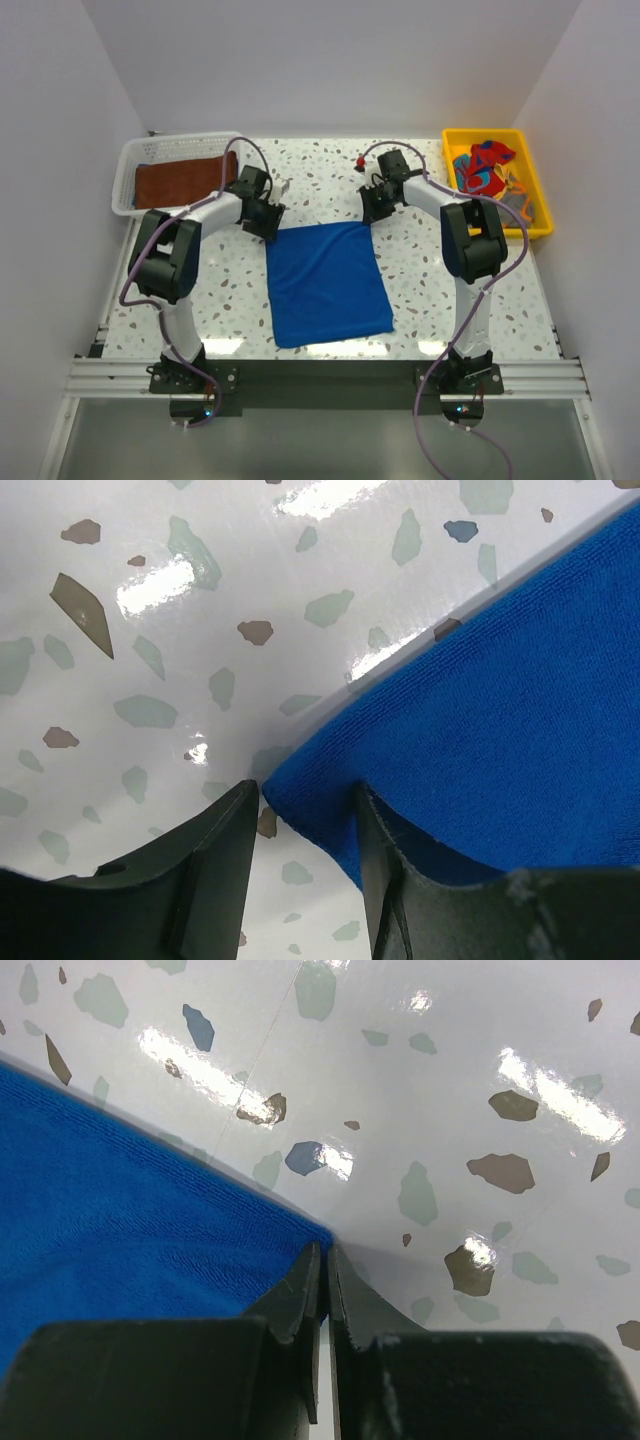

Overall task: Fold and stack the towels
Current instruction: Fold the towel

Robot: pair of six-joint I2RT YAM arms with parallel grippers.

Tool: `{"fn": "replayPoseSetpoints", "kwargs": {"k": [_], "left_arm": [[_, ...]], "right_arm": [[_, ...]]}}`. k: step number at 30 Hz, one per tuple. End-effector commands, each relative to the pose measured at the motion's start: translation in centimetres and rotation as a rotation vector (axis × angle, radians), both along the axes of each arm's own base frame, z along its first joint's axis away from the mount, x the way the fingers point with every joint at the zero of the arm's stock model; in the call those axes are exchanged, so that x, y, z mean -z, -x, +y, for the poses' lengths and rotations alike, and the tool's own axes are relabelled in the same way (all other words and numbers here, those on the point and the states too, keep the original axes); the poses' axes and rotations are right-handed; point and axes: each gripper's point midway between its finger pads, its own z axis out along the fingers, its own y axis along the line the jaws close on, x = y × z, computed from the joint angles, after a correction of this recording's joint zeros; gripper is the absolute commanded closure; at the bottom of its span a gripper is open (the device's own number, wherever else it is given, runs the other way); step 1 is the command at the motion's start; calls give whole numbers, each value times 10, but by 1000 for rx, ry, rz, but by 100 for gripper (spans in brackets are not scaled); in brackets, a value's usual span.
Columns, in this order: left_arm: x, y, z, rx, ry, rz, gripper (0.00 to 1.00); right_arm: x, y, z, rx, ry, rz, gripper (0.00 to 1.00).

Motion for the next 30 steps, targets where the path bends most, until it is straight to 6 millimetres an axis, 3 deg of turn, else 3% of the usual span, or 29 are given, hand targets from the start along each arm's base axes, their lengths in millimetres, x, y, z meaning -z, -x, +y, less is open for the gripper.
{"fn": "replayPoseSetpoints", "kwargs": {"k": [1, 10, 15, 17, 18, 20, 23, 24, 26, 27, 30], "left_arm": [[5, -6, 3, -6, -2, 4, 52], [17, -12, 5, -6, -22, 14, 54], [24, -9, 12, -9, -42, 40, 78], [28, -4, 15, -8, -51, 57, 80], [27, -3, 14, -5, -46, 58, 90], [27, 0, 14, 2, -43, 63, 99], [10, -7, 14, 2, -41, 29, 100], [3, -11, 14, -1, -44, 6, 100], [-28, -26, 16, -13, -50, -74, 100], [-40, -31, 16, -23, -48, -108, 100], [-93, -50, 15, -40, -26, -253, 100]], "right_arm": [[14, 20, -9, -13, 44, 61, 98], [16, 21, -7, -26, 36, 69, 99], [18, 23, -9, -31, 45, 74, 100], [16, 21, -9, -31, 46, 69, 100], [13, 20, -8, -30, 43, 62, 100], [6, 15, -7, -22, 38, 45, 100], [-21, 2, -5, 0, 27, -21, 100], [-38, -4, -5, 11, 26, -66, 100], [-69, -17, -6, 42, 17, -140, 100], [-98, -23, -8, 59, 11, -211, 100], [-140, -33, -15, 100, 16, -338, 100]]}}
